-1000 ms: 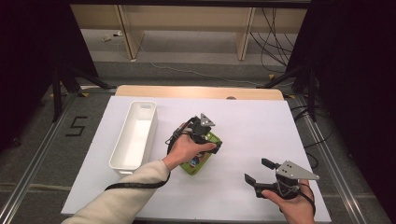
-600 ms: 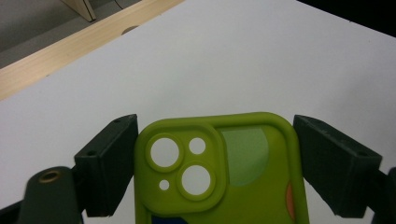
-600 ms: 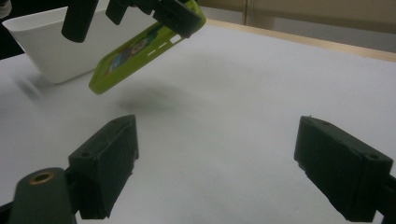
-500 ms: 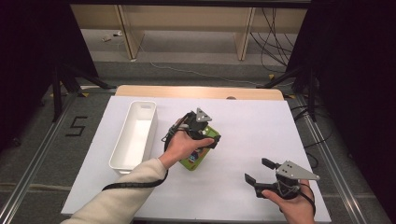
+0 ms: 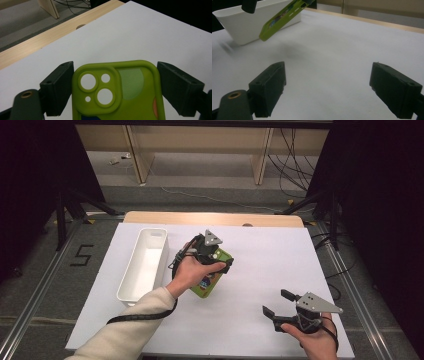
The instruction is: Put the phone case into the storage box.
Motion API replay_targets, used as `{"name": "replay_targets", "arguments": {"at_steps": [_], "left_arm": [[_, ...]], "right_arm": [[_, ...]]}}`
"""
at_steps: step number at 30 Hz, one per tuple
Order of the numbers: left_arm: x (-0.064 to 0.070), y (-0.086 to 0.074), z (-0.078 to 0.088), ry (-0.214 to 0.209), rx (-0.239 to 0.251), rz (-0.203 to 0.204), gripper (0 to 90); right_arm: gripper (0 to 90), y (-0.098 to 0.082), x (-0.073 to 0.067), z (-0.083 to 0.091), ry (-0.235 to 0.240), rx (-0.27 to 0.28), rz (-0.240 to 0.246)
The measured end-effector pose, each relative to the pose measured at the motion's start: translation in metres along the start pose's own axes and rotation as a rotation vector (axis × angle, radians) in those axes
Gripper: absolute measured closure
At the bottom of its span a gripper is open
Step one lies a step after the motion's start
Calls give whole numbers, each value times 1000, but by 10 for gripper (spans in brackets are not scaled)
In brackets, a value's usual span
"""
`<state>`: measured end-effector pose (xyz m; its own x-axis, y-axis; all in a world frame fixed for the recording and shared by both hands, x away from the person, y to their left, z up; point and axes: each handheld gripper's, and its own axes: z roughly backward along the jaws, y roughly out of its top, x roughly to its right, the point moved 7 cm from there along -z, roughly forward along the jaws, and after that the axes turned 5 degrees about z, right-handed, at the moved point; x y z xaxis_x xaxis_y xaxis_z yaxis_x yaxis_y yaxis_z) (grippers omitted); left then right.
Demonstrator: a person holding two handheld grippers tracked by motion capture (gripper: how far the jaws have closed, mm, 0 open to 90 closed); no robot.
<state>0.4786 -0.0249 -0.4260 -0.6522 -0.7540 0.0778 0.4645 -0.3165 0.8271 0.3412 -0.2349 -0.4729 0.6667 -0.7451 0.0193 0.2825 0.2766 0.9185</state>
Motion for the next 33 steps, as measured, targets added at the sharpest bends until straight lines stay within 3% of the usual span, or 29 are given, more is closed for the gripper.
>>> {"name": "replay_targets", "arguments": {"at_steps": [33], "left_arm": [[-21, 16, 18, 38, 54, 36, 169]], "right_arm": [[149, 0, 1, 0, -4, 7, -5]]}}
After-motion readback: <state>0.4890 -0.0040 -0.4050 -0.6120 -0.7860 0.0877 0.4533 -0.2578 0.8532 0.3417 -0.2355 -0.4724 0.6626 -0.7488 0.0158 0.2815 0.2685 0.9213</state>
